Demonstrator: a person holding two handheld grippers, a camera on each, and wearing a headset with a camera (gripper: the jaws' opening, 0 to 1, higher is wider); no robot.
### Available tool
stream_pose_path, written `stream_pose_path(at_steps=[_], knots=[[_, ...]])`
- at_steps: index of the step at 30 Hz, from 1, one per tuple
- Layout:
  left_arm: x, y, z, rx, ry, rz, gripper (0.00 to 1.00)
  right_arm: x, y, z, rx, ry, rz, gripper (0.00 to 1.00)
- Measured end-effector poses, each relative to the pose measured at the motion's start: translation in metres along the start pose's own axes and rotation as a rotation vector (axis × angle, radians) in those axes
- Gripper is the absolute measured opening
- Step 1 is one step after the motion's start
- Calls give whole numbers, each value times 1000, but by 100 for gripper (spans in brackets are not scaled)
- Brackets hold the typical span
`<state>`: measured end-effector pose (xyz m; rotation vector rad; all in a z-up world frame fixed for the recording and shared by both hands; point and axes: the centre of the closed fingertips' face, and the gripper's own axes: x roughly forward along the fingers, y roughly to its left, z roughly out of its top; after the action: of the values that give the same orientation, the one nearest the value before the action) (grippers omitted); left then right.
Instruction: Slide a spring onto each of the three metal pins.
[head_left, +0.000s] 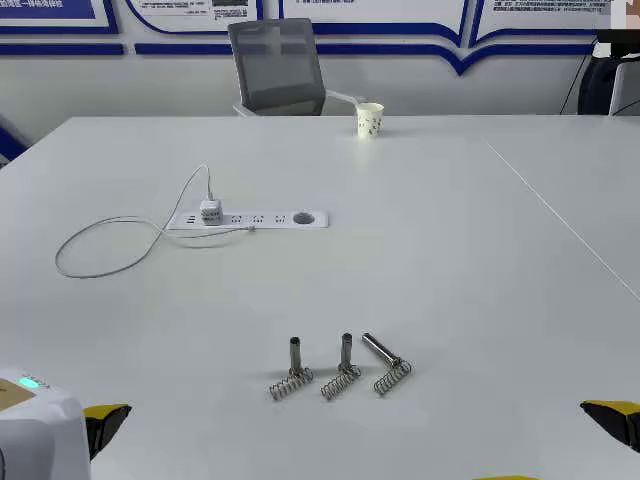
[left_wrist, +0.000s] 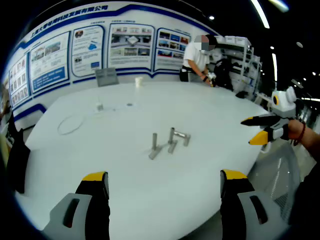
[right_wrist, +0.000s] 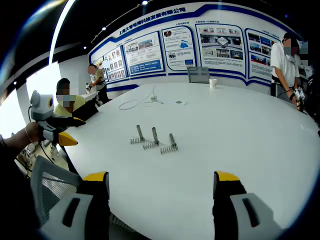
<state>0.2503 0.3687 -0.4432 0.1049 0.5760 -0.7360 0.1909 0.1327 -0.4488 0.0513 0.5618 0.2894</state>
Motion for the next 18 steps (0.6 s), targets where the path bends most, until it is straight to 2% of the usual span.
stream_pose_path(at_steps=[18], knots=[[2, 1, 2, 4, 1, -4, 93, 1, 1, 4, -11, -12, 6, 87]])
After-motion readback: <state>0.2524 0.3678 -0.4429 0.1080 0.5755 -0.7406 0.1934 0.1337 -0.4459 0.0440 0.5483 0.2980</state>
